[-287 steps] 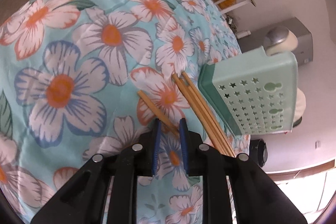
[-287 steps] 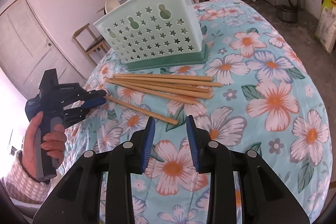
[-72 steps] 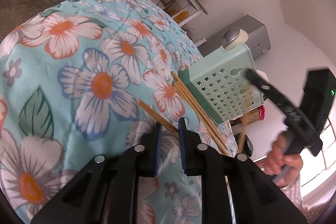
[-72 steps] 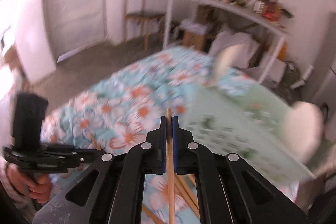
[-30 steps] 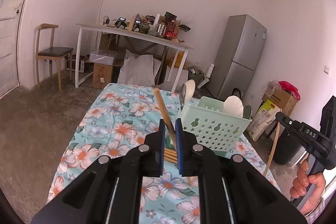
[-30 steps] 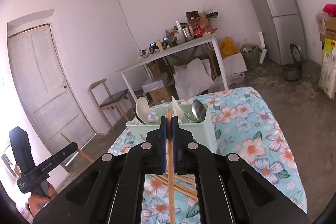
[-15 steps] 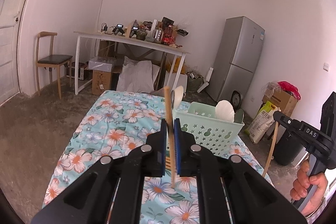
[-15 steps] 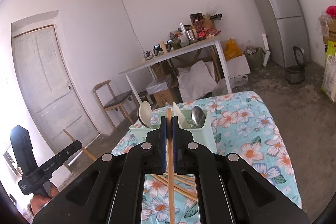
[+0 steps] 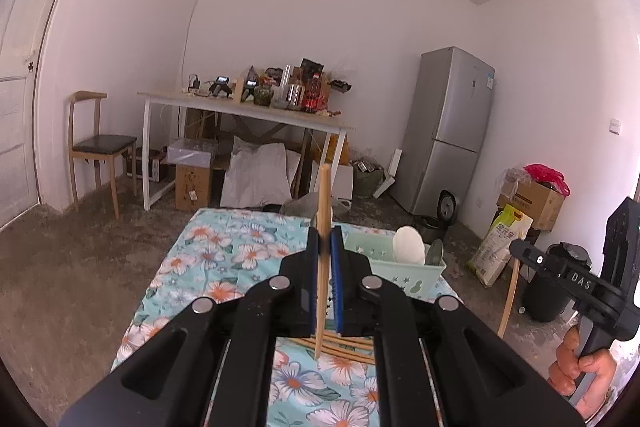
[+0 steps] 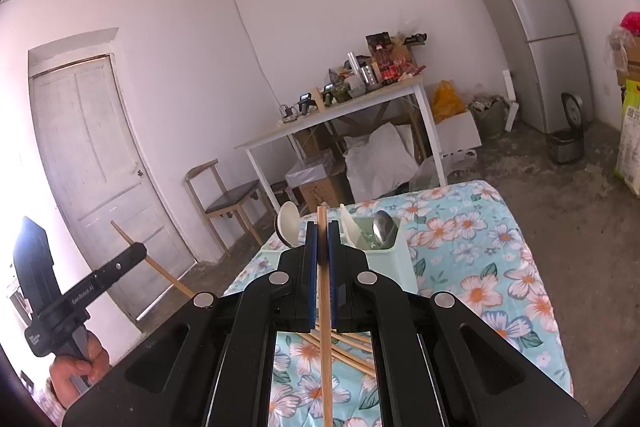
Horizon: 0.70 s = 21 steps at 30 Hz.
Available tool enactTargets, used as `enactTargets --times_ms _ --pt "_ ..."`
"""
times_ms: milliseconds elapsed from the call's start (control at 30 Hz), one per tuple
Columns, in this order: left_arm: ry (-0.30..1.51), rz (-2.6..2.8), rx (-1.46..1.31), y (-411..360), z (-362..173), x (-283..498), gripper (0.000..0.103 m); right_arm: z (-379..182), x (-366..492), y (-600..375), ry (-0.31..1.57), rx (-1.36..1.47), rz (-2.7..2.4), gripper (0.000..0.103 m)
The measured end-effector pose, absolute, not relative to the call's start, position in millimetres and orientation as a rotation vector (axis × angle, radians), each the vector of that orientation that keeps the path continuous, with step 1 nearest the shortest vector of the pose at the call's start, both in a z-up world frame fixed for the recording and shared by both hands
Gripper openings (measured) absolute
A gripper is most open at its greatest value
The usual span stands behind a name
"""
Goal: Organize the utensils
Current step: 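Lift the chopsticks with both tools and carry them above the green basket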
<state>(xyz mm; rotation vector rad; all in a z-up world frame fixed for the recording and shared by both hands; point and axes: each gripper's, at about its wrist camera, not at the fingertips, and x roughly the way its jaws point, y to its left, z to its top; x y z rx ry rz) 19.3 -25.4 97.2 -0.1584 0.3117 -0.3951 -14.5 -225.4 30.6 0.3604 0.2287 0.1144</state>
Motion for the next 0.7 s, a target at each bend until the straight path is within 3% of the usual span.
enactTargets --times_ms 700 --pt "0.3 -0.403 -0.148 -28.2 113.1 10.5 0.005 29.2 -25.7 -222.7 0.246 0.414 0.134 0.003"
